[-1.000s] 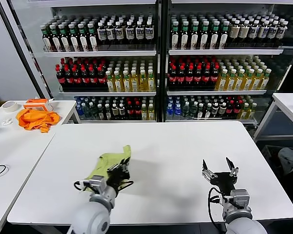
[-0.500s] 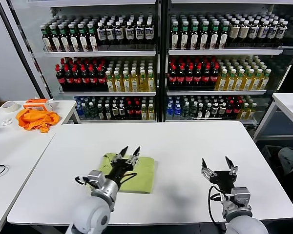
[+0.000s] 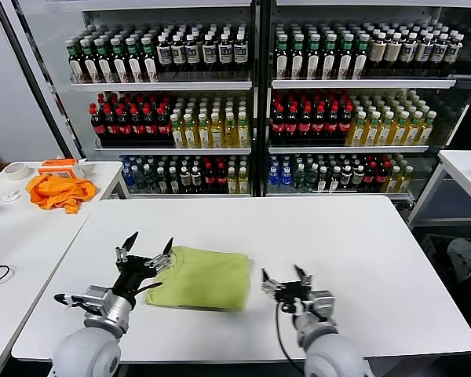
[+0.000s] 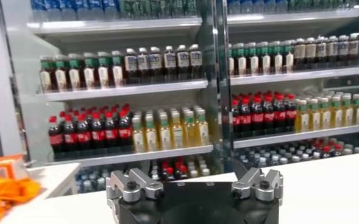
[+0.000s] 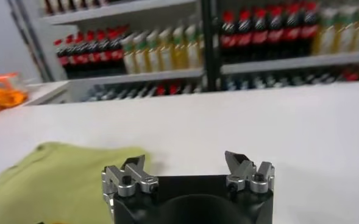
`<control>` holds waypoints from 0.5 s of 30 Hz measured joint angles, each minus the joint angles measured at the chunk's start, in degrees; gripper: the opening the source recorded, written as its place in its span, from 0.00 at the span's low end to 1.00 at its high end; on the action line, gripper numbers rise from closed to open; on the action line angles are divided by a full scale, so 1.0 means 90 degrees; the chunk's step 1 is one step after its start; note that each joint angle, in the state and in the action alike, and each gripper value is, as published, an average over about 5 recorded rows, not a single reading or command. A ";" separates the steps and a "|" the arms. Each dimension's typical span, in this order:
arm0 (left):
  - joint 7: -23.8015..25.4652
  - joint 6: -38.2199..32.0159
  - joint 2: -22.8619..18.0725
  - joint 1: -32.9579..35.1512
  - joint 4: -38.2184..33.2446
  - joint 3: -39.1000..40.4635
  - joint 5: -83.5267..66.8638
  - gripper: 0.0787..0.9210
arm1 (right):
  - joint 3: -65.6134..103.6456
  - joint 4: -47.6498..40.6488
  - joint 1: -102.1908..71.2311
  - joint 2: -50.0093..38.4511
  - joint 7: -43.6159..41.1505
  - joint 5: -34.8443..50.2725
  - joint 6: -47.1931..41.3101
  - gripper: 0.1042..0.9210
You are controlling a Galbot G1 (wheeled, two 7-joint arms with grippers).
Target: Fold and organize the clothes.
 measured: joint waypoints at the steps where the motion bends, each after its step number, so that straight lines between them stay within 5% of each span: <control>1: 0.0006 -0.0005 0.0014 0.0030 -0.0026 -0.0043 -0.0007 0.88 | -0.0127 -0.0070 0.0089 0.0042 0.0069 0.0062 -0.0025 0.88; 15: 0.0056 0.0110 0.0149 0.0240 -0.0177 -0.0402 -0.0112 0.88 | -0.0935 -0.0861 0.0809 0.0397 0.0803 0.0755 -0.0225 0.88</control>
